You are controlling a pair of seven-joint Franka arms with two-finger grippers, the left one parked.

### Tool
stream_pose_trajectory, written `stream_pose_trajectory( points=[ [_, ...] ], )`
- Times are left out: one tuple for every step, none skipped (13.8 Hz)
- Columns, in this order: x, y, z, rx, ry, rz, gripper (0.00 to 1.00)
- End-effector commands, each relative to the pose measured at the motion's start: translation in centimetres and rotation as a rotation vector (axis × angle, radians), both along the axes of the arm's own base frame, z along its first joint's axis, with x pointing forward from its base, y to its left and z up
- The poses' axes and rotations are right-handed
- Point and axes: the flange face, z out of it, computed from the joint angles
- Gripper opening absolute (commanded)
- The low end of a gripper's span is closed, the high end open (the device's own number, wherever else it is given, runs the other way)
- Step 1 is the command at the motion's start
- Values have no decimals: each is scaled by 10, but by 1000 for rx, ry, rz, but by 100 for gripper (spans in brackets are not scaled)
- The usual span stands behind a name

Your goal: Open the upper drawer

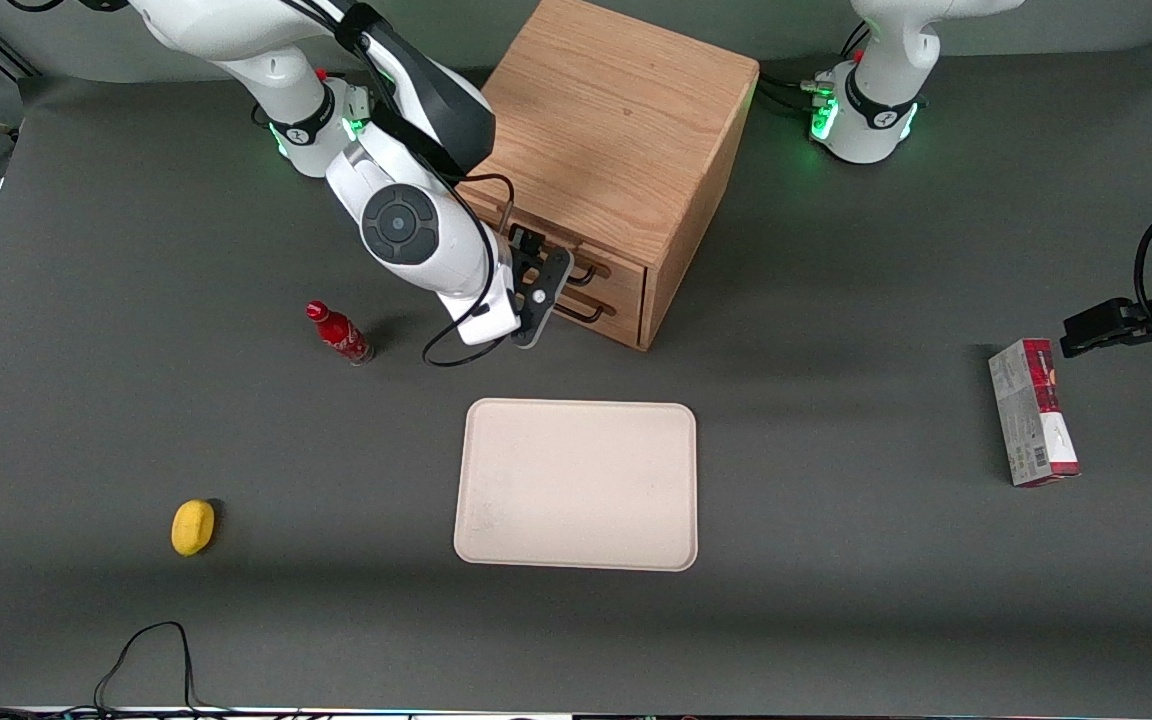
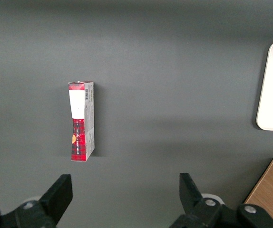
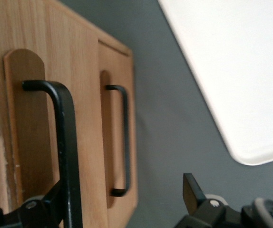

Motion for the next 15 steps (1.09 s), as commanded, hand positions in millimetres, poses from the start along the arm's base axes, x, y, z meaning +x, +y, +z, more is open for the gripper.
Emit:
stream_pose_trajectory(
  points=[
    [47,-9,0,0,-51,2,100],
    [62,-15,0,-4,-64,2,100],
    [78,-27,-1,-9,-71,1,100],
    [91,-36,0,-5,-77,7,100],
    [101,-45,1,-3,-86,9,100],
    [112,-58,2,-6,-99,0,100],
    [122,-67,2,-7,-110,-1,100],
    [124,-70,5,-3,-116,5,100],
    [125,-71,6,-6,-120,6,100],
    [126,-71,8,-4,-126,4,100],
    [128,-71,12,-1,-132,2,100],
    [130,-73,16,2,-140,-2,100],
    [137,-81,20,-2,-152,-21,100],
    [143,-89,31,-1,-175,-38,100],
    [148,-94,50,3,-210,-53,100]
  ],
)
